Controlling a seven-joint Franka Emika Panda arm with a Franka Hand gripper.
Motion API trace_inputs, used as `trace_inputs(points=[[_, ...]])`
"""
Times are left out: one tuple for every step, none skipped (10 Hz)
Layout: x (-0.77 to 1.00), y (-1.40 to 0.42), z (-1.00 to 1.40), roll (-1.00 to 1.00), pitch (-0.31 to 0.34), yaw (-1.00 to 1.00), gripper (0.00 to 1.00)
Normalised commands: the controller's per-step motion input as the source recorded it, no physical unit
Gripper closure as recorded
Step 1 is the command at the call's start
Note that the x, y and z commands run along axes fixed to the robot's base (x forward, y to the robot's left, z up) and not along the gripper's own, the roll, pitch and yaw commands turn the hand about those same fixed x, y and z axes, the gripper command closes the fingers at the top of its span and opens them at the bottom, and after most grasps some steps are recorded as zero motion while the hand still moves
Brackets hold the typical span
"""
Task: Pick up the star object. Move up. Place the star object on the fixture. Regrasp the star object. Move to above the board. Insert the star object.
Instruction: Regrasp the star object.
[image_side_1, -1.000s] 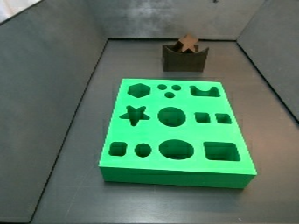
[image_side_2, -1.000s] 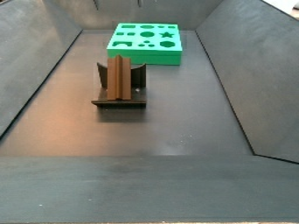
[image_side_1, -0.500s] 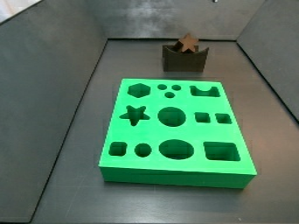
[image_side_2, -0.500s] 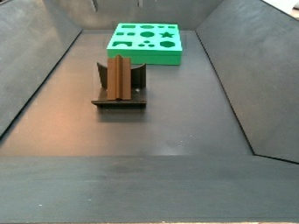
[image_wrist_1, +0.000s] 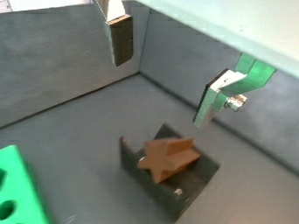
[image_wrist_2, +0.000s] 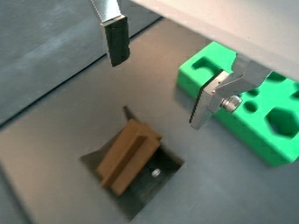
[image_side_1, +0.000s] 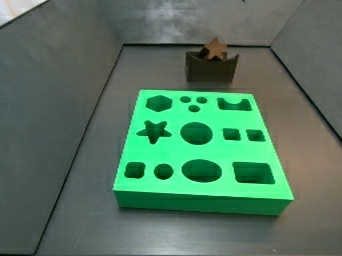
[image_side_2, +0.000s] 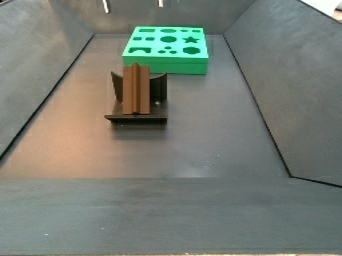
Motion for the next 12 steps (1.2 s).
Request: trace_inputs(points=[[0.0, -0.02, 0.01, 1.0, 0.011, 0.03, 0.0], [0.02, -0.02, 0.0, 1.0, 0.019, 0.04, 0.0], [0.03, -0.02, -0.01, 1.0, 0.027, 0.04, 0.0], [0.04, -0.02, -0.01, 1.0, 0.037, 0.04, 0.0], [0.06, -0.03, -0.01, 1.0, 0.054, 0.05, 0.0], [0.08, -0.03, -0.02, 1.0, 0.072, 0.05, 0.0], [0.09, -0.03, -0.01, 1.0, 0.094, 0.06, 0.0], [0.1, -0.04, -0.01, 1.0, 0.128, 0.08, 0.0], [0.1, -0.04, -0.01, 1.0, 0.149, 0.1, 0.0], [0.1, -0.04, -0.02, 0.87, 0.172, 0.14, 0.0], [0.1, -0.04, -0.02, 0.74, 0.163, 0.16, 0.0], [0.11, -0.04, -0.02, 0.49, 0.139, 0.18, 0.0]])
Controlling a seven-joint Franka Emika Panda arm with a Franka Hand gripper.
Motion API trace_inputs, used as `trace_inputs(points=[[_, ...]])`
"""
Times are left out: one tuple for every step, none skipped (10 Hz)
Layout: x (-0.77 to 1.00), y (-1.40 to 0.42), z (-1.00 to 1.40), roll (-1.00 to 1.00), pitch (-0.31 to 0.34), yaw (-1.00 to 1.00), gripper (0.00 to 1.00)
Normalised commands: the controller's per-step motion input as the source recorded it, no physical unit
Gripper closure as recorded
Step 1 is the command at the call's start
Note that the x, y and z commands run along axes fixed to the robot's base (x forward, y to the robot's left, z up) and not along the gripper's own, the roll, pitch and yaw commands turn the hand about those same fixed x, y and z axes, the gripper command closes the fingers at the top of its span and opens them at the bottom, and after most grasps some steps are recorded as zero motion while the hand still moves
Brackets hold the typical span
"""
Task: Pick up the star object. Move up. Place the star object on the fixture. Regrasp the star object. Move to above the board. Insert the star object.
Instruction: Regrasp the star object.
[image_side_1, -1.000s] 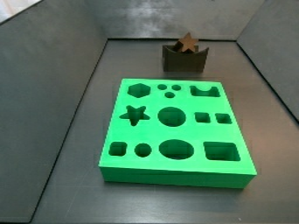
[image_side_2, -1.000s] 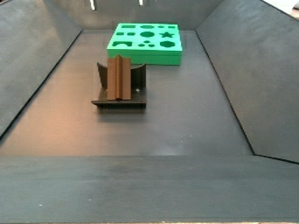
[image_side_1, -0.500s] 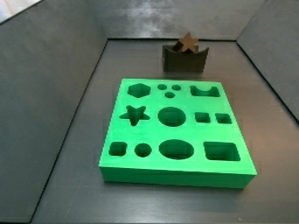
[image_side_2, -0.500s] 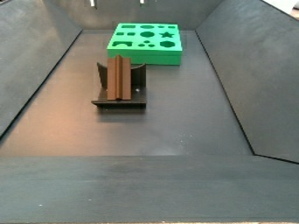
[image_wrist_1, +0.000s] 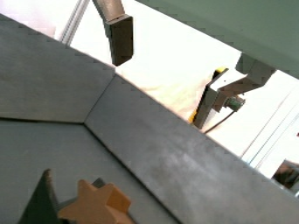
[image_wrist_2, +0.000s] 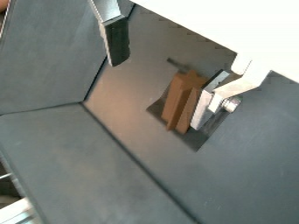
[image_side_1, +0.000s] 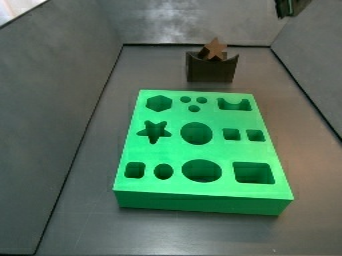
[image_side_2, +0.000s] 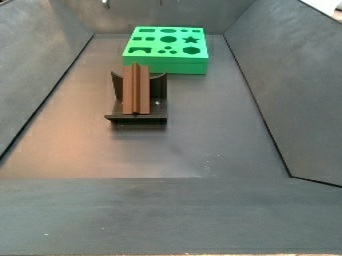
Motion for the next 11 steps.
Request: trace_inputs(points=[[0.1, -0.04, -0.01, 0.33, 0.116, 0.19, 0.0], [0.09, -0.03, -0.01, 0.23, 0.084, 0.2, 0.0], [0.03, 0.07, -1.0, 0.13, 0.047, 0.29, 0.0], [0.04, 0.07, -1.0, 0.11, 0.016, 0.28, 0.0], [0.05, 0.07, -1.0, 0.11, -0.014, 0.26, 0.0], [0.06, 0.06, -1.0, 0.1, -0.074, 0.21, 0.0], [0.07, 0.06, -1.0, 0.1, -0.108, 0.17, 0.0], [0.08, 0.05, -1.0, 0.09, -0.143, 0.12, 0.0], [0.08, 0.05, -1.0, 0.08, -0.151, 0.09, 0.0], [0.09, 0.05, -1.0, 0.07, -0.149, 0.02, 0.0], [0.1, 0.04, -1.0, 0.07, -0.142, 0.0, 0.0]])
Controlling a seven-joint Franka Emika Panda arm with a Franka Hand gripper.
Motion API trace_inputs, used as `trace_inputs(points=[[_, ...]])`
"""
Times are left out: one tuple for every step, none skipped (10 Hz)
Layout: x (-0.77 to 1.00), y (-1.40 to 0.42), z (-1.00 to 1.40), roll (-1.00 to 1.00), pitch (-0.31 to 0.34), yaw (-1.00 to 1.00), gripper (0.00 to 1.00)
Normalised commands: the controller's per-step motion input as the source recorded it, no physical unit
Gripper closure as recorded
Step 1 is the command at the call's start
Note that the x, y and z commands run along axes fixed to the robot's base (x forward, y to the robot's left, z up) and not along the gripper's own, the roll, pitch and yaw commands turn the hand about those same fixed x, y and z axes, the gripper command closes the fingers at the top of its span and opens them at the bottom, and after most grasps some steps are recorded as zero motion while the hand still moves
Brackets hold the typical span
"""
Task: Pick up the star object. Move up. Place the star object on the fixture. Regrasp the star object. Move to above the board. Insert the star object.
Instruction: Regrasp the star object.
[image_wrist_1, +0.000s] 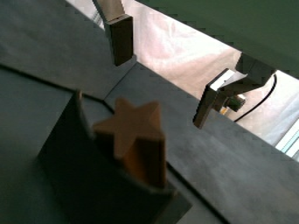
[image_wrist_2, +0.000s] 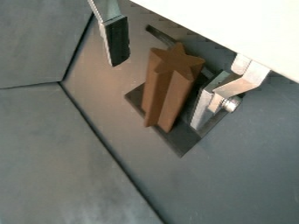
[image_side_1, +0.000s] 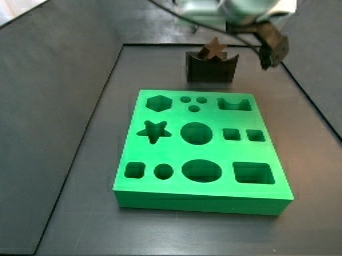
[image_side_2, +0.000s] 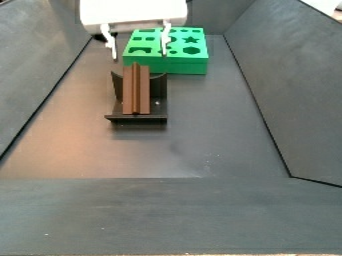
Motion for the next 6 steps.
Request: trace_inputs(points=[[0.11, 0.03, -1.0, 0.07, -0.115, -0.04, 0.0], [0.11, 0.03, -0.91, 0.07, -0.09, -0.05, 0.0], [0.09, 0.02, -0.71, 0.06, -0.048, -0.07, 0.0], [0.09, 0.01, -0.61, 0.06, -0.027, -0.06, 0.0], [0.08, 0.01, -0.41, 0.06, 0.006, -0.05, 0.0], [0.08, 0.01, -0.32, 0.06, 0.018, -0.04, 0.0]])
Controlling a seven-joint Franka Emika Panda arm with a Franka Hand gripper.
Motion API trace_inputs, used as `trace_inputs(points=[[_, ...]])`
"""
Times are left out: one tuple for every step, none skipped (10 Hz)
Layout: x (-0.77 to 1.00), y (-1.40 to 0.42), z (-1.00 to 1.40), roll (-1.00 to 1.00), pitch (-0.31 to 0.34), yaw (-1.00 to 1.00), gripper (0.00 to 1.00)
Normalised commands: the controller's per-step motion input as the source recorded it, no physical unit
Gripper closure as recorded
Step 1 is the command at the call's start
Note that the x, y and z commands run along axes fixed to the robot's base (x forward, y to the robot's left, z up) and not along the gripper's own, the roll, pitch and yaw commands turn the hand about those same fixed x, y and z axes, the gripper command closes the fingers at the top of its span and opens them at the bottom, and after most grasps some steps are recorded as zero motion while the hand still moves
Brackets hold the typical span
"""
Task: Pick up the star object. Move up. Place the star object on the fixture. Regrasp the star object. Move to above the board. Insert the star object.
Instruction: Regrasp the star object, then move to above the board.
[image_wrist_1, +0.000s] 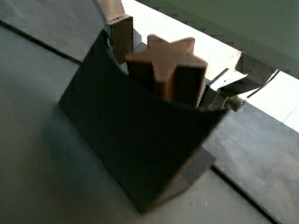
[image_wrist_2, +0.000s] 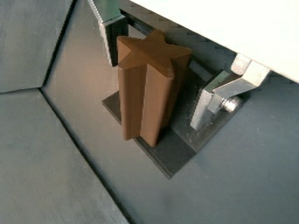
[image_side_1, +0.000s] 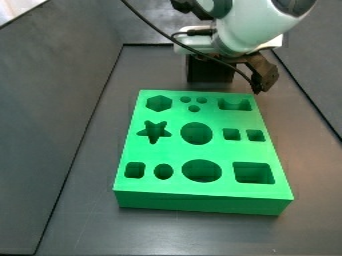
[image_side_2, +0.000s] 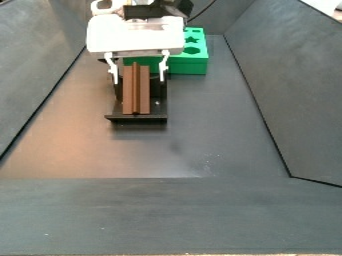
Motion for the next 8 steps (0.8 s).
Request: trace_inputs(points=[[0.03, -0.01, -0.21, 0.06, 0.048, -0.02, 0.0], [0.02, -0.01, -0.19, 0.05, 0.046, -0.01, 0.0], [0.02, -0.01, -0.19, 0.05, 0.046, 0.0, 0.0], [0.02, -0.01, -0.19, 0.05, 0.046, 0.01, 0.0], [0.02, -0.01, -0.19, 0.05, 0.046, 0.02, 0.0], [0.0, 0.0, 0.0, 0.0, 0.0, 0.0, 1.0], [-0.16, -0.09, 1.0, -0.12, -0.062, -0.01, 1.0], [-0.16, -0.09, 1.0, -0.12, -0.061, -0.01, 1.0]])
